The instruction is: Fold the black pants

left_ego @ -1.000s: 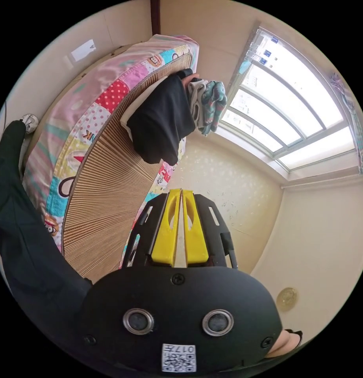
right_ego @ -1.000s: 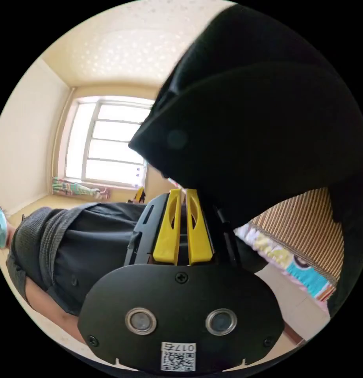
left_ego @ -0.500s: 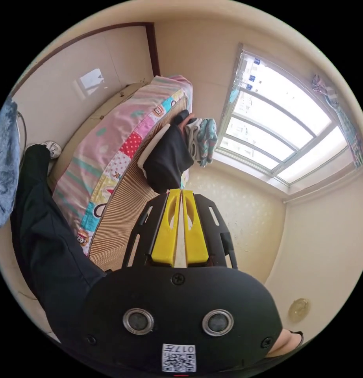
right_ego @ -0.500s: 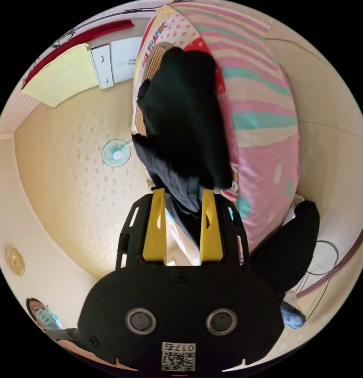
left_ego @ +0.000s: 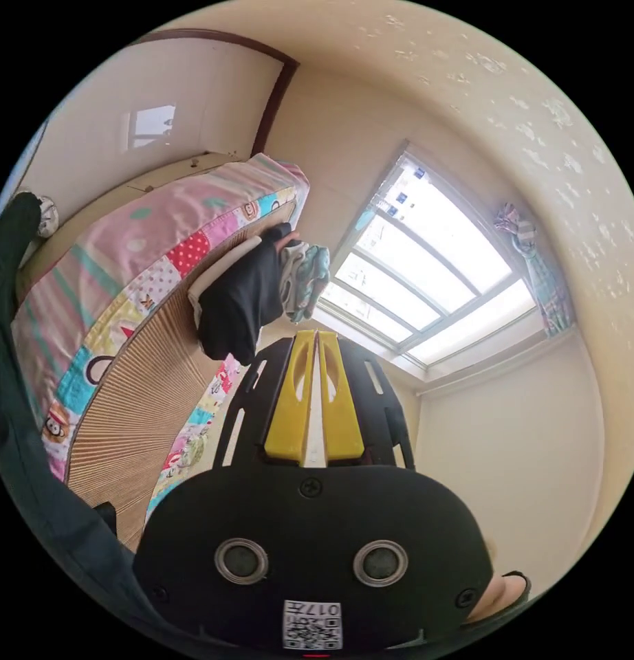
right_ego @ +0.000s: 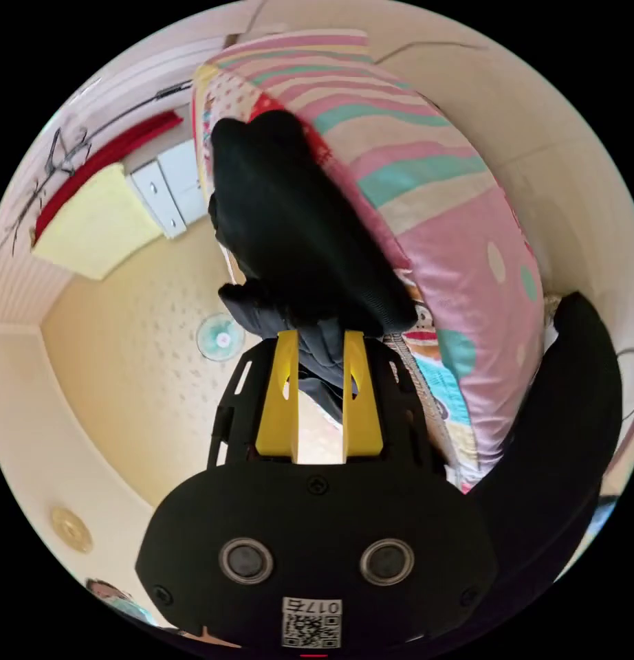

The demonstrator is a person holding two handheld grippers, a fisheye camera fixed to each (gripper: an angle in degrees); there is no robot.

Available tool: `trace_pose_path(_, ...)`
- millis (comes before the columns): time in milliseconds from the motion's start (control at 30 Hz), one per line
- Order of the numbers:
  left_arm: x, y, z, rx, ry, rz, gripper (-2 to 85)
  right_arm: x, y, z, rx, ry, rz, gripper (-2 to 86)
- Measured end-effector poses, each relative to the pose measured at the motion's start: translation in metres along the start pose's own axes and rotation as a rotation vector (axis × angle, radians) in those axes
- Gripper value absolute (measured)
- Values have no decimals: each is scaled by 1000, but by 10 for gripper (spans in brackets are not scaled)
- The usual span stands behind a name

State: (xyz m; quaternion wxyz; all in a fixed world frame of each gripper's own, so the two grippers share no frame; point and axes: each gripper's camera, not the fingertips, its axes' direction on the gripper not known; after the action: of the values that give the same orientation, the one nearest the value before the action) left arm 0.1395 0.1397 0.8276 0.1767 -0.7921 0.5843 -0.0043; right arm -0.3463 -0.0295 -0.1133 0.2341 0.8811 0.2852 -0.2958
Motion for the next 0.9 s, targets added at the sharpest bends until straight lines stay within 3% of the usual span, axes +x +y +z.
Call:
trace_pose_path(133, -39, 27, 35, -10, 272, 45, -10, 13, 5, 5, -10, -28, -7, 53)
trace_pose_path(200, -52, 45, 71, -112, 398, 33, -9, -3, 12, 26, -201, -145, -198, 40)
trace_pose_path(300, -53, 99, 149, -444, 478, 61, -6, -38, 44, 56, -449, -196, -459, 31)
trace_pose_path(500, -47, 327, 261, -1265, 223, 336, 35, -92, 162, 96, -760, -239, -915, 21)
trace_pose_path(567, -59, 463, 257, -1626, 49, 581, 63, -91, 212, 106, -847, -252, -1020, 19)
trace_pose_path(600, -65, 500, 249, -1715, -5, 662, 75, -86, 246, 111, -898, -262, -1078, 19)
trace_pose_path(667, -99, 642, 192, -2024, -145, 1002, 171, -74, 296, 119, -973, -279, -1150, 18)
trace_pose_path(767, -156, 766, 101, -2196, -212, 1268, 206, -43, 375, 131, -1087, -314, -1243, 18)
trace_pose_path(900, -213, 850, 20, -2213, -193, 1508, 204, 13, 467, 143, -1242, -382, -1296, 16)
